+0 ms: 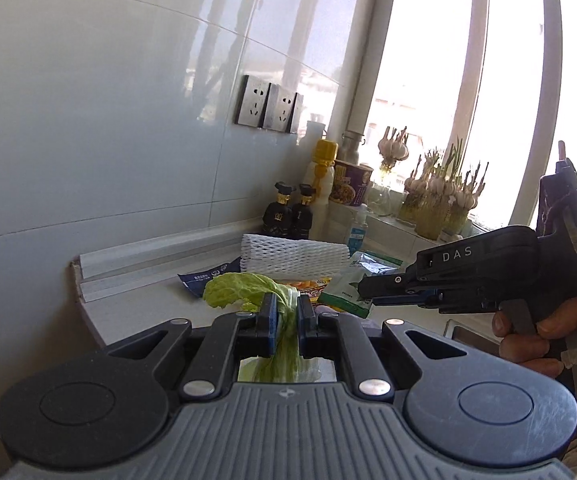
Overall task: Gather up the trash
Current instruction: 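Lift the cabbage leaf and green wrapper with both tools toward the wastebasket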
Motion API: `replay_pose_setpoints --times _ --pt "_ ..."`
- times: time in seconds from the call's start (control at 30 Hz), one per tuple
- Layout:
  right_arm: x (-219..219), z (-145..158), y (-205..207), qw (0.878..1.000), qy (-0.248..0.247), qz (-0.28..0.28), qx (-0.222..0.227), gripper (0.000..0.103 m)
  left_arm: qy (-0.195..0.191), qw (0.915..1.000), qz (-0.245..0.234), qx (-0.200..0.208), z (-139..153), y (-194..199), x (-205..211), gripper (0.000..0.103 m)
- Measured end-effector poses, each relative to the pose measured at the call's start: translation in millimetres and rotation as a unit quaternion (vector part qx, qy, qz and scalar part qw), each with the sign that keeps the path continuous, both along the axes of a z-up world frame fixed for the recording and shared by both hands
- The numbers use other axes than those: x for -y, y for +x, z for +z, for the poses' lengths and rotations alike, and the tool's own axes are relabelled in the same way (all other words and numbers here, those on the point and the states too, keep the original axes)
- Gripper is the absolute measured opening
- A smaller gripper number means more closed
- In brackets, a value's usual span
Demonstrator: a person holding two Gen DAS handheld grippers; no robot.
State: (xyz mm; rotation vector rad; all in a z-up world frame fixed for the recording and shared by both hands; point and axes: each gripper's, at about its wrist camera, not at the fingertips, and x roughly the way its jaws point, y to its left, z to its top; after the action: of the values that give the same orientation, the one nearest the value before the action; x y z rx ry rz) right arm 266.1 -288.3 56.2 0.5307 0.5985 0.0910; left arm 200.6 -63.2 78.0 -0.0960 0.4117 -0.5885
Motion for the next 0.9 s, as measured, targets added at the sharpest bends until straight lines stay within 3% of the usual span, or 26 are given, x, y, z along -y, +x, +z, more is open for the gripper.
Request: replay_pose_setpoints --times 0.57,0.9 --pt "-146.0 -22.9 -6.9 0.991 -0.012 0.137 -0.005 0.016 -0.008 0.9968 0.077 0.018 10.7 -51.3 -113.0 0.009" --pt "-176.4 -30.6 -5.5 0.988 -0.033 0.152 -0.013 0.016 -0.009 0.9946 0.103 0.000 -5.5 -49.4 -138.5 0.009"
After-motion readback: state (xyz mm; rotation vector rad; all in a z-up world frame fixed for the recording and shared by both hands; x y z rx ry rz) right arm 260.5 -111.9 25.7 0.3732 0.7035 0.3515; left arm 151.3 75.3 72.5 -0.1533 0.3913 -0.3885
